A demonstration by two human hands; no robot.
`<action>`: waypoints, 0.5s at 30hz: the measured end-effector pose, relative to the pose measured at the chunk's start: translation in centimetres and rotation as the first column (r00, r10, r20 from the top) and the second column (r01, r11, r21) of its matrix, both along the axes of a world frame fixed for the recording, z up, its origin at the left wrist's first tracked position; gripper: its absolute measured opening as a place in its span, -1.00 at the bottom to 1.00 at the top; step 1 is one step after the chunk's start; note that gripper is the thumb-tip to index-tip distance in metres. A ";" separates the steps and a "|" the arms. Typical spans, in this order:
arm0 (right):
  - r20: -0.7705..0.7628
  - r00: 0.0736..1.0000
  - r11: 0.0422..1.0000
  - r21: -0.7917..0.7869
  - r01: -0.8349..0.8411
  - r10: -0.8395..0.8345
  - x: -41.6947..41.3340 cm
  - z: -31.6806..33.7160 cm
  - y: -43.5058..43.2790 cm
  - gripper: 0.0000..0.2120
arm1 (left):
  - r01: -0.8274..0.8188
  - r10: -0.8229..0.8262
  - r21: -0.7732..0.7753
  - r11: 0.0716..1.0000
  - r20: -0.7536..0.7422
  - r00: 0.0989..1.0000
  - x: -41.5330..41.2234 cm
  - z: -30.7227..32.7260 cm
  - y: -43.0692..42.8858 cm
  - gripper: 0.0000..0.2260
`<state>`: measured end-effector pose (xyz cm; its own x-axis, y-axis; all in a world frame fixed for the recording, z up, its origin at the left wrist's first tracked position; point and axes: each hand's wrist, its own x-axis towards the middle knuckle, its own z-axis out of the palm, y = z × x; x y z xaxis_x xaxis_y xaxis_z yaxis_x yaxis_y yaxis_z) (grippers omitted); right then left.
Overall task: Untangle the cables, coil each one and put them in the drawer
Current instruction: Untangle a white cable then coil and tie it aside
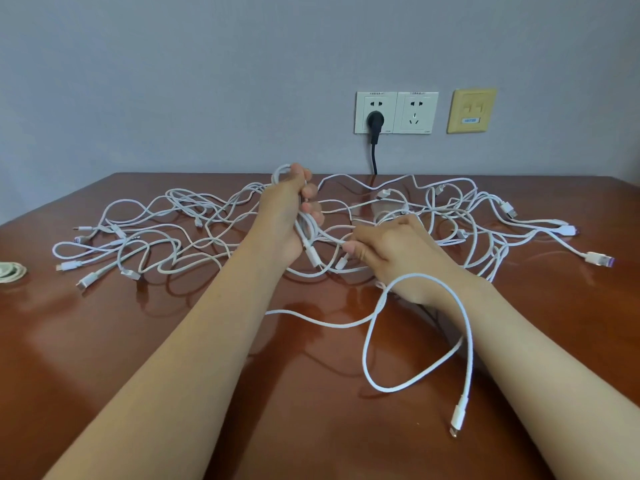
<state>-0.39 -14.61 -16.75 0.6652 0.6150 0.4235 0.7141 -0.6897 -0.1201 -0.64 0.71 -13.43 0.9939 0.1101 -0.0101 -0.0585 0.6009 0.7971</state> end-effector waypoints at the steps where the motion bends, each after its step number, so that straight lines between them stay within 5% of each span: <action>1: 0.009 1.000 1.000 -0.001 0.001 -0.001 0.0 0.1 0.0 -0.76 | -0.006 0.007 0.022 1.000 -0.004 1.000 -0.1 0.1 0.1 -0.72; 6: 0.040 0.999 0.989 0.147 -0.024 0.018 0.3 0.8 -0.4 -0.88 | -0.066 0.070 0.142 0.988 -0.023 0.997 0.0 0.5 0.7 -0.71; 10: 0.262 0.962 0.986 0.120 -0.113 0.078 0.1 0.6 0.2 -0.90 | -0.119 0.130 0.265 0.957 -0.025 0.991 0.0 0.3 0.3 -0.72; 15: 0.305 0.942 0.978 0.108 -0.179 0.139 0.2 0.0 0.6 -0.93 | -0.187 0.209 0.565 0.803 0.027 0.978 0.6 -0.6 -0.6 -0.73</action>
